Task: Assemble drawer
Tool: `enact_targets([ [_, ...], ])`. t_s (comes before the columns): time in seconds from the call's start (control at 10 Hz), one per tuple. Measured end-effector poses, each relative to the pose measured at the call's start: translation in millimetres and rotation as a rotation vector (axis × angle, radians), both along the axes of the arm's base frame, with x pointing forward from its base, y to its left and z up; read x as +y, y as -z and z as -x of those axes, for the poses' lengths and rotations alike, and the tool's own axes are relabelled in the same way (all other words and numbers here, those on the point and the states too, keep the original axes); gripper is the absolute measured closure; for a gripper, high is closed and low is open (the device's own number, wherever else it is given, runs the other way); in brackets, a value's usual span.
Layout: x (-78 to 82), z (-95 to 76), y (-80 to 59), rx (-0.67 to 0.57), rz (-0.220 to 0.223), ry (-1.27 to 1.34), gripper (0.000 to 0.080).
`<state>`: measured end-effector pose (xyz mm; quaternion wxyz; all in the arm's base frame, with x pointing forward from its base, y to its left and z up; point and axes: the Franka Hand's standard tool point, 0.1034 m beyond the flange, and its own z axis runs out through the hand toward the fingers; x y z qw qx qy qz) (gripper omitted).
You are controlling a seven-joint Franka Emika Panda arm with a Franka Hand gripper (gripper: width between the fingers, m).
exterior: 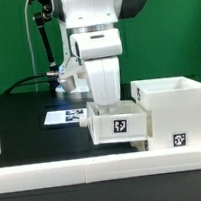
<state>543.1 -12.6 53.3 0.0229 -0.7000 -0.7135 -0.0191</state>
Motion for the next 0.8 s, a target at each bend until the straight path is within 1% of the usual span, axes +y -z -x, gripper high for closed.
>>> enact_targets([
  [0.2, -3.4, -1.0, -3.1, 0.001, 0.003, 0.0, 0.0758],
  [0.3, -8.1, -0.8, -3.3, 0.0, -0.011, -0.004, 0.0758],
  [0.6, -1.6, -1.9, -5.0, -0.002, -0.011, -0.004, 0.0758],
  [0.8, -2.7, -3.8, -6.1, -0.005, -0.014, 0.0, 0.0758],
])
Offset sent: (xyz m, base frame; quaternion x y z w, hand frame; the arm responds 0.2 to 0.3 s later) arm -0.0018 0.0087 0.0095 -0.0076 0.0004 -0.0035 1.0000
